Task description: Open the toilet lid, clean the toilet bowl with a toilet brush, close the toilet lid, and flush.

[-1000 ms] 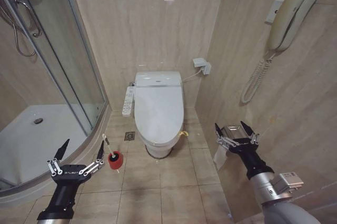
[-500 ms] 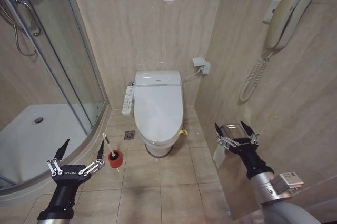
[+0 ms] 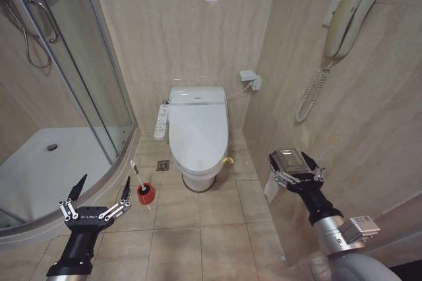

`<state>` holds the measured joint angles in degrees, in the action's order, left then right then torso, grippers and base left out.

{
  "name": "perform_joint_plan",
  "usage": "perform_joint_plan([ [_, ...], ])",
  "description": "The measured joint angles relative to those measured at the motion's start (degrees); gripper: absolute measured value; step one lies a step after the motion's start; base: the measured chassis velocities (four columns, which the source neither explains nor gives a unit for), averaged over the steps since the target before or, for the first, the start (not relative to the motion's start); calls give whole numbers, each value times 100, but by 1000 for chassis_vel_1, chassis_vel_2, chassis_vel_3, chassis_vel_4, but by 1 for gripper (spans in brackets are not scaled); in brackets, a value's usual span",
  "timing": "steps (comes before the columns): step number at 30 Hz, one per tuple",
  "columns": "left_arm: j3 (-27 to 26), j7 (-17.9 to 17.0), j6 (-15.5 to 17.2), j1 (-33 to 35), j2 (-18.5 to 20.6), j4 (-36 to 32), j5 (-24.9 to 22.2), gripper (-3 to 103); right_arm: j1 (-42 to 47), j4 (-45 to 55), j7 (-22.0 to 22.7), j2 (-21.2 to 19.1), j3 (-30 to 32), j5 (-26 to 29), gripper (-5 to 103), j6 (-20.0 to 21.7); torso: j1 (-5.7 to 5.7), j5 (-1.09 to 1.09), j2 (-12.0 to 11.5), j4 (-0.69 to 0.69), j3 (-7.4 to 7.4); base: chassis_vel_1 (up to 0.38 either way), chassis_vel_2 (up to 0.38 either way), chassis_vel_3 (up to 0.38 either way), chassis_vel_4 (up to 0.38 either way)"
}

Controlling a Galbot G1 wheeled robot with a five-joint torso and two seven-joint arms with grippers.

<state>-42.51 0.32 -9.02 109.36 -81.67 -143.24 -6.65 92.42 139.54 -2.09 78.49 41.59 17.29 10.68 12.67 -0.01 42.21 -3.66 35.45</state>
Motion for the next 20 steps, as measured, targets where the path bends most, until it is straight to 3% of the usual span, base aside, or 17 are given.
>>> perform_joint_plan([
  [20,0,0,0,0,0,0,0,100,1,0,0,0,0,0,100,0,-2,0,0,0,0,0,0,0,0],
])
